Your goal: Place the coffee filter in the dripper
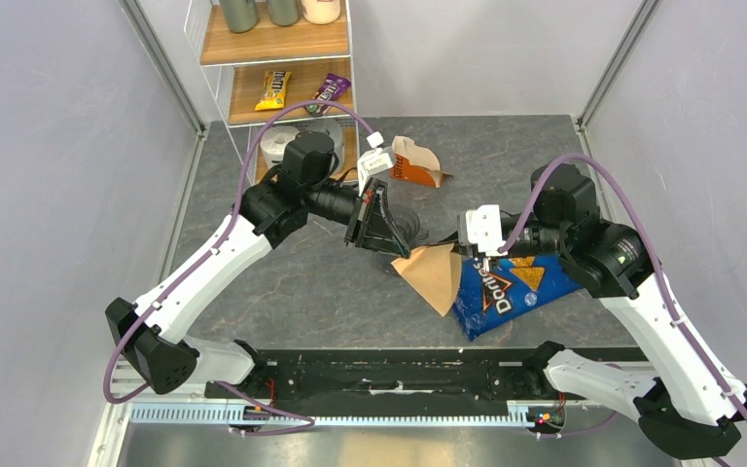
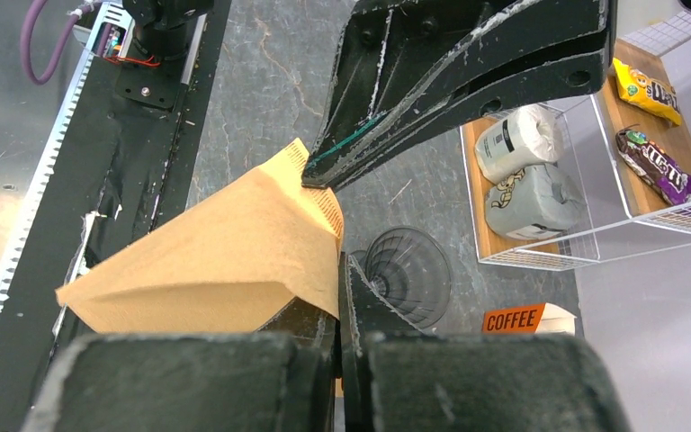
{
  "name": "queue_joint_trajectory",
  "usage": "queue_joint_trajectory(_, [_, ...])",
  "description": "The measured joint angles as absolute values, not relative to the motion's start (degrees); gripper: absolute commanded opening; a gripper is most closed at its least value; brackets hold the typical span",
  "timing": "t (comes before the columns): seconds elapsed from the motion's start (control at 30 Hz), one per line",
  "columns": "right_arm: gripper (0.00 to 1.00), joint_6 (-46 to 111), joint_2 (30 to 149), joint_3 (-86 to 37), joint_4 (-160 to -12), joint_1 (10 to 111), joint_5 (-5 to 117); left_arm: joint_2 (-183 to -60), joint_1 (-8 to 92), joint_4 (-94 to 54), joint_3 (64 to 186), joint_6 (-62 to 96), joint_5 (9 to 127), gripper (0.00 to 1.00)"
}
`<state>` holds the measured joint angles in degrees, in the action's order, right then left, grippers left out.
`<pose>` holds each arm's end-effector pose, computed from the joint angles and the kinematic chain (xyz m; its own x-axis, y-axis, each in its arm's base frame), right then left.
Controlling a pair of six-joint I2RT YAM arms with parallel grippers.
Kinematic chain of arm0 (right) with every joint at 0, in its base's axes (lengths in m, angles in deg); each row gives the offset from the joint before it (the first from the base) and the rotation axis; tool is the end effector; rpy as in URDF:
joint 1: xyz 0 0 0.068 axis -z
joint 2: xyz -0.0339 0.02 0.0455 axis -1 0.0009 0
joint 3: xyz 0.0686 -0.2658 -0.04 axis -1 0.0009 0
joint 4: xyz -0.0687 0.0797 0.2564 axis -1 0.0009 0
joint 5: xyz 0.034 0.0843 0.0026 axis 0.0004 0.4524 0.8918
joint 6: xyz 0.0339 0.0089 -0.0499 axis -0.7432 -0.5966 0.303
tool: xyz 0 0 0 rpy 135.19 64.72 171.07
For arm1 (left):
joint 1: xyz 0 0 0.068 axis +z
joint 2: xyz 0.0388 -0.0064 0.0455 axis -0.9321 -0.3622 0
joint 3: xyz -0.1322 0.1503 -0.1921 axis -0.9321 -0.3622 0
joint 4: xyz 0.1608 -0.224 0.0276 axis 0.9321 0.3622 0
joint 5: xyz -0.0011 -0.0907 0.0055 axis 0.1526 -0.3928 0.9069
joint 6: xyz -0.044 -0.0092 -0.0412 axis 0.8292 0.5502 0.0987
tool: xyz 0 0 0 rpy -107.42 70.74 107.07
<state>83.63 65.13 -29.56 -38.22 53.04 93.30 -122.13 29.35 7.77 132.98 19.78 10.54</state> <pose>0.1266 0.1355 0.4564 0.4264 -0.2968 -0.8545 -0.9005 -0.0503 -0.4319 0.2055 -0.2229 0.4178 -0.4987 0.2828 -0.8194 0.8180 -0.1593 -0.5528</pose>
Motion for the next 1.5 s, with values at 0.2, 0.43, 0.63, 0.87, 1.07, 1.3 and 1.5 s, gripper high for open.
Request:
queue_joint_trajectory(0.2, [0.00, 83.6, 65.1, -29.6, -38.2, 53.0, 93.3, -122.1, 29.3, 3.8, 131.4, 22.6, 7.7, 0.02])
queue_joint_trajectory(0.43, [0.00, 83.7, 65.0, -29.6, -38.2, 53.0, 93.5, -122.1, 29.3, 1.8, 129.9, 24.7, 7.5, 0.27])
queue_joint_trajectory(0.63, [0.00, 84.1, 65.0, -29.6, -38.0, 53.0, 93.5, -122.1, 29.3, 3.9, 129.9, 24.5, 8.4, 0.27])
queue_joint_trajectory(0.87, [0.13, 84.3, 65.0, -29.6, -37.5, 53.0, 93.5, -122.1, 29.3, 6.9, 130.1, 22.6, 8.4, 0.02])
queue_joint_trajectory(1.07, [0.43, 85.4, 64.8, -29.5, -37.3, 53.0, 95.3, -122.1, 29.3, 5.4, 130.1, 22.9, 6.4, 0.02])
queue_joint_trajectory(1.3, [0.49, 85.6, 64.7, -29.5, -37.3, 53.0, 97.6, -122.1, 29.3, 0.6, 129.9, 25.0, 2.5, 0.02])
queue_joint_trajectory(1.5, [0.48, 85.6, 64.7, -29.5, -38.0, 53.0, 99.6, -122.2, 29.2, -3.8, 129.4, 28.3, -0.1, 0.02])
